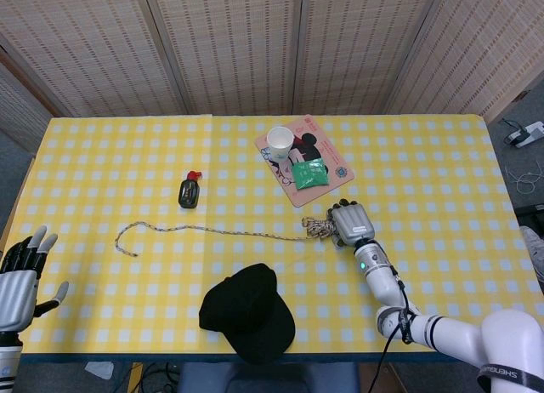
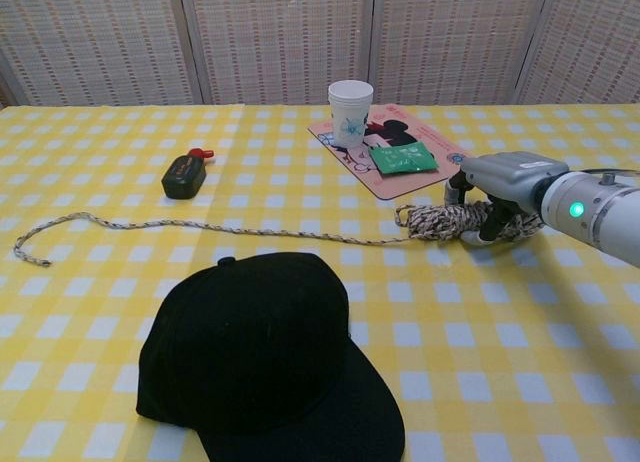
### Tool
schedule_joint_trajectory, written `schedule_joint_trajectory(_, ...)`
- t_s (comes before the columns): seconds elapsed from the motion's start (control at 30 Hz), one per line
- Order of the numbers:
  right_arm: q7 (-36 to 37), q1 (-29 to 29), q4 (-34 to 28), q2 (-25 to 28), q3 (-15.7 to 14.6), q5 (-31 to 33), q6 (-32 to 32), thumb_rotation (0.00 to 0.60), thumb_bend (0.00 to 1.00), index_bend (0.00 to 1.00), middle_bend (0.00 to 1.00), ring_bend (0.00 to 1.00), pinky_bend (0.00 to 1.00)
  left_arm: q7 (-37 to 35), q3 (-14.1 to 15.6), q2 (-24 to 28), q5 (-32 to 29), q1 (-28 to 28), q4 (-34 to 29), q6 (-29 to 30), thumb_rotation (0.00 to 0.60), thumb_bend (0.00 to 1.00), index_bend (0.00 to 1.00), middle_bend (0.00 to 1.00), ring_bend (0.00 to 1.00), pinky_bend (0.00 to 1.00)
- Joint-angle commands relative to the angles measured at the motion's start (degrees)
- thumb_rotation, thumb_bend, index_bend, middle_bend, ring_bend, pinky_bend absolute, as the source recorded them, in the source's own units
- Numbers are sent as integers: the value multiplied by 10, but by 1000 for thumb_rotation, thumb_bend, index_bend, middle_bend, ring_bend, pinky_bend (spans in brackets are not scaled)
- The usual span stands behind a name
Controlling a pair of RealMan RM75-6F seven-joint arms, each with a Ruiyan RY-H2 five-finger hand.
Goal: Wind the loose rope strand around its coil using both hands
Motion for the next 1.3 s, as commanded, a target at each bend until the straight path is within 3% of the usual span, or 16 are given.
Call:
schedule_joint_trajectory(0.03, 5, -1, 0, 0, 0, -6, 2, 600, 324, 462, 372, 209, 280, 0, 0, 0, 0, 0, 0, 0, 600, 345, 66, 0, 0, 46)
schedule_joint_trajectory(0.17, 16, -4, -9, 5, 2, -18, 12, 600, 369, 507, 404, 244, 312, 1, -2, 3, 1, -2, -2, -1, 600, 344, 66, 0, 0, 46)
schedule_joint_trajectory(0.33, 46, -9, -45, 28, 11, -33, 15, 600, 560, 572, 464, 326, 433, 0, -11, 18, 7, -16, -8, -10, 600, 345, 70, 0, 2, 46)
schedule_joint_trajectory(0.5, 60, -8, -95, 67, 21, -37, 10, 600, 686, 619, 500, 383, 537, -10, -29, 39, 8, -46, -15, -39, 600, 345, 113, 1, 15, 46)
schedule_joint_trajectory(0.7, 50, 4, -151, 123, 31, -23, -3, 600, 748, 655, 529, 437, 613, -31, -59, 47, 3, -94, -4, -83, 600, 345, 203, 115, 145, 64)
schedule_joint_trajectory(0.87, 31, 17, -183, 156, 34, -3, -8, 600, 757, 661, 533, 445, 614, -28, -71, 40, 3, -141, 18, -134, 600, 345, 312, 236, 251, 137)
schedule_joint_trajectory(1.03, 22, 26, -203, 176, 29, 5, -7, 600, 758, 665, 535, 453, 620, -7, -76, 12, -7, -189, 53, -189, 600, 345, 365, 447, 406, 358)
schedule_joint_trajectory(1.3, 42, 26, -213, 197, 23, -6, -3, 600, 760, 668, 539, 459, 625, 31, -77, -36, -38, -240, 107, -246, 600, 345, 400, 618, 570, 563)
